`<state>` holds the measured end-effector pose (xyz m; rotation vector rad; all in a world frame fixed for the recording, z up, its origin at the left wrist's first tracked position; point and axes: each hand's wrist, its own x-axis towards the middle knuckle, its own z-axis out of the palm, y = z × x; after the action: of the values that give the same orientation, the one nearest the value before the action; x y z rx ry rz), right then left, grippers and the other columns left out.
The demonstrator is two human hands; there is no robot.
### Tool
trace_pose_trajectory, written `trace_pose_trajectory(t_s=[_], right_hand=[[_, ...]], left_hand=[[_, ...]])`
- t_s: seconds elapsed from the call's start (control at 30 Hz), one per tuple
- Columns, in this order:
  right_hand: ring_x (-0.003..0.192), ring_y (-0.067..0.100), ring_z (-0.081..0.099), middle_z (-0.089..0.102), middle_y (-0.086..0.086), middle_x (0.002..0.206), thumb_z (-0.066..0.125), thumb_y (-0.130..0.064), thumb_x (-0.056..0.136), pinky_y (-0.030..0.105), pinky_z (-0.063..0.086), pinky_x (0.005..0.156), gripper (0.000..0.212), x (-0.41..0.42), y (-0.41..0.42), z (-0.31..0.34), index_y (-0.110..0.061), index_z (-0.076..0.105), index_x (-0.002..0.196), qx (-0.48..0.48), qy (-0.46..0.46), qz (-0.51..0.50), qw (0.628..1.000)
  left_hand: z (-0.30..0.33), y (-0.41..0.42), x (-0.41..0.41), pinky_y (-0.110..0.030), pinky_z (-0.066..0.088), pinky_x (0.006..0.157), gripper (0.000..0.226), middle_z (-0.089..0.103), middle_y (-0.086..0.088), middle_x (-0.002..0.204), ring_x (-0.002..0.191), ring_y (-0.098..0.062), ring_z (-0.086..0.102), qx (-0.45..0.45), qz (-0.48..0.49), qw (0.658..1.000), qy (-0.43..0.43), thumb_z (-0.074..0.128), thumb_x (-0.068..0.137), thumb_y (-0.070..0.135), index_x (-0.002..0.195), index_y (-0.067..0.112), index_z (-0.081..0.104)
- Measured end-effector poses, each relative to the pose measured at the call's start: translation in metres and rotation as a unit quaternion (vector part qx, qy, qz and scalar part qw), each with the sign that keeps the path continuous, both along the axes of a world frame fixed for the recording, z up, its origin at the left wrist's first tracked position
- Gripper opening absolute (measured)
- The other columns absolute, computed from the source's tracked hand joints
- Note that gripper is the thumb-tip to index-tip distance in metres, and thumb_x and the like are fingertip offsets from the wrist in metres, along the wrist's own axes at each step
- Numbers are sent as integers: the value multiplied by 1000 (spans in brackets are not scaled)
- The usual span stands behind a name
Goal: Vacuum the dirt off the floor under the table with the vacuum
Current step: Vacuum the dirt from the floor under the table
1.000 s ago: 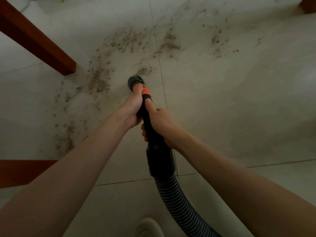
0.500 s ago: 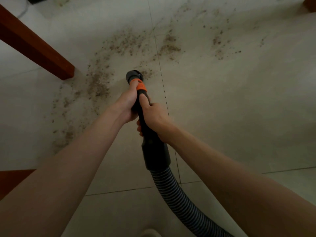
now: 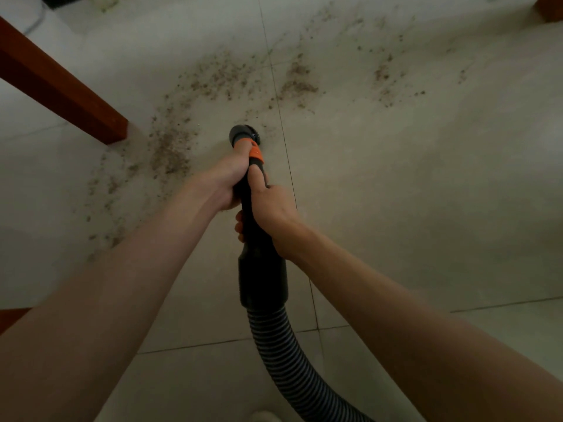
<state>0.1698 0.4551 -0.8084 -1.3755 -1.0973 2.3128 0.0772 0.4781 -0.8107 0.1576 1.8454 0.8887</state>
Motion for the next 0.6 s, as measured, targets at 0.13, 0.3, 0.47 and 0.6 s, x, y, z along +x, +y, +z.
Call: trace_pose_trajectory(t_s=[0.13,0.3,0.47,0.6], right_hand=[[39,15,50,51,8,57,34,-42,100,20,43,38,49,4,-3,0,2,54,107,-4,9,7,1000],[38,14,50,50,6,57,35,-46,99,22,44,41,50,8,-4,-7,0,55,102,-4,4,-30,1000],[38,13,51,52,7,61,33,-47,99,22,45,40,54,11,1,-11,1,54,110,4,3,-33,999],[36,14,49,50,9,57,33,-43,101,20,43,37,51,6,17,-8,3,53,112,19,14,-14,1000]], left_hand=[[1,-5,2,-15,43,37,40,52,-6,63,44,-15,50,-7,7,1000,-3,41,95,39,71,9,50],[3,1,16,-17,46,40,37,53,-8,63,50,-16,51,2,-20,1000,4,42,96,38,74,9,50],[-1,10,17,-25,48,52,41,54,-8,64,54,-17,52,4,-44,999,-5,41,96,40,75,7,50],[-5,21,6,-25,43,53,43,50,-6,63,54,-16,49,-9,-38,999,20,38,96,42,69,10,48]])
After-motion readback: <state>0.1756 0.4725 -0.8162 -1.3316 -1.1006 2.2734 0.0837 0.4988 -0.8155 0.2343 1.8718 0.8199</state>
